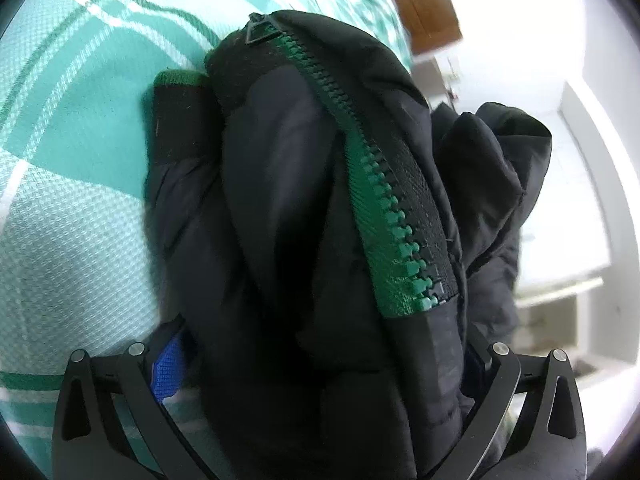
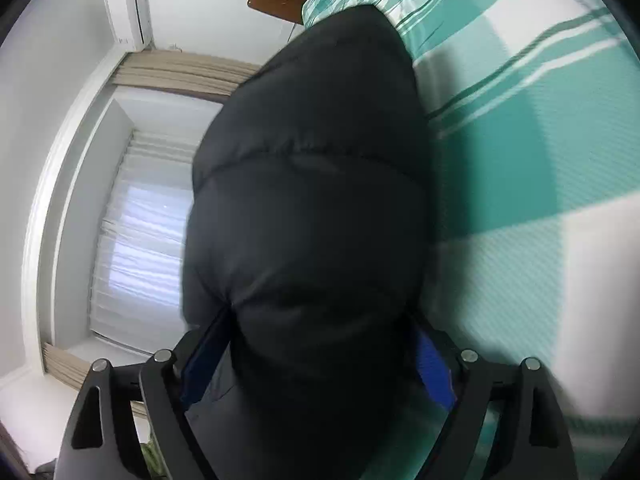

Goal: Fold large clothes

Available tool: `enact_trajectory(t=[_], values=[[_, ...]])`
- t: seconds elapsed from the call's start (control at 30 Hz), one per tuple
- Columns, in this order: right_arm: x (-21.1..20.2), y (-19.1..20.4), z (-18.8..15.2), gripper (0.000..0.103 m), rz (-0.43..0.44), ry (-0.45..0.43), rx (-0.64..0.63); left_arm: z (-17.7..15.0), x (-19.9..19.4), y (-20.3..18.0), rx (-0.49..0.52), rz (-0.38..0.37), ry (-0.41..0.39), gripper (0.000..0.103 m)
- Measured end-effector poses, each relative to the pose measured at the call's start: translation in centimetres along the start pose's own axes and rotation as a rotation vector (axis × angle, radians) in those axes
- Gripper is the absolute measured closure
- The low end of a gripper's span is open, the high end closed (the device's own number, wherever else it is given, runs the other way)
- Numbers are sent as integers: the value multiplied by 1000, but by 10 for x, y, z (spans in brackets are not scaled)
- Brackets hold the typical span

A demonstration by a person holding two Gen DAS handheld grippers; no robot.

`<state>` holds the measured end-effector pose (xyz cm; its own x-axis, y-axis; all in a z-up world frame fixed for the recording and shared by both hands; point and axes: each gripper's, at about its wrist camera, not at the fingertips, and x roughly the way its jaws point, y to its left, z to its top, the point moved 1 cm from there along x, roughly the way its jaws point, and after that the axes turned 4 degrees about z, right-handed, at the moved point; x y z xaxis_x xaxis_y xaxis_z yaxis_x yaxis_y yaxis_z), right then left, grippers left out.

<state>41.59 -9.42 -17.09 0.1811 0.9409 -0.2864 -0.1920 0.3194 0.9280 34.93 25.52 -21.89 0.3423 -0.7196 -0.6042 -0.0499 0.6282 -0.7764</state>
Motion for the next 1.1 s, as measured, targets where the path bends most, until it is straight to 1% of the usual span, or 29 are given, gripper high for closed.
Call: enact_trajectory(t=[0.03, 0.07, 0.1, 0.13, 0.17, 0.2, 0.23, 0.33, 0.4, 0.47, 0.5, 0.6, 0.63, 0.67, 0.7, 0.77, 0.83, 0.87, 0.9, 0.93, 0.97, 1.0, 1.03, 1.07, 1.1], values=[[5, 6, 3, 17, -8, -3, -21, -2, 0, -2, -12, 15, -29, 0], [8, 17, 7, 17, -35, -6, -60, -3, -1, -4, -21, 22, -47, 0], [10, 26, 8, 17, -50, -5, -92, -6, -2, -5, -27, 18, -57, 5], [11, 40, 8, 17, -56, 4, -142, -11, -7, -9, -32, 2, -70, 12], [11, 51, 7, 18, -47, 13, -177, -15, -12, -12, -31, -14, -82, 15], [10, 65, 5, 19, -27, 25, -220, -20, -18, -17, -23, -31, -92, 21], [9, 80, 2, 20, -8, 37, -264, -22, -23, -25, -11, -44, -103, 23], [4, 120, -3, 20, 38, 51, -371, -20, -41, -59, 56, -65, -137, 23], [-1, 141, 1, 20, 73, 44, -415, -15, -50, -78, 86, -80, -161, 23], [-8, 158, 13, 20, 105, 23, -453, -2, -62, -102, 123, -94, -200, 23], [-13, 165, 24, 20, 119, 7, -462, 6, -65, -111, 135, -95, -214, 23], [-20, 172, 57, 20, 124, -25, -474, 33, -64, -135, 163, -81, -237, 24], [-21, 171, 67, 20, 126, -30, -470, 37, -64, -139, 167, -76, -241, 24], [-22, 168, 80, 20, 125, -35, -461, 50, -59, -144, 171, -66, -247, 24], [-25, 164, 86, 20, 120, -38, -453, 58, -54, -145, 168, -55, -248, 24], [-32, 149, 103, 20, 93, -43, -419, 74, -37, -140, 144, -7, -236, 22], [-30, 121, 115, 15, 16, -65, -341, 85, -11, -121, 107, 78, -188, 16], [-31, 98, 123, 14, -49, -78, -271, 88, 2, -104, 69, 124, -146, 15], [-32, 83, 126, 13, -92, -85, -221, 100, 26, -102, 35, 153, -112, 15], [-35, 60, 128, 13, -158, -92, -142, 100, 39, -85, -16, 184, -65, 14], [-41, 37, 127, 13, -216, -96, -65, 96, 42, -67, -77, 147, -48, 14], [-49, 26, 122, 13, -221, -115, -34, 93, 38, -62, -96, 105, -61, 14], [-58, 22, 116, 13, -209, -139, -34, 88, 27, -60, -104, 73, -90, 14], [-66, 22, 110, 13, -201, -158, -50, 83, 12, -64, -75, 75, -127, 14], [-75, 27, 101, 12, -199, -172, -80, 76, -2, -72, -20, 94, -153, 14]])
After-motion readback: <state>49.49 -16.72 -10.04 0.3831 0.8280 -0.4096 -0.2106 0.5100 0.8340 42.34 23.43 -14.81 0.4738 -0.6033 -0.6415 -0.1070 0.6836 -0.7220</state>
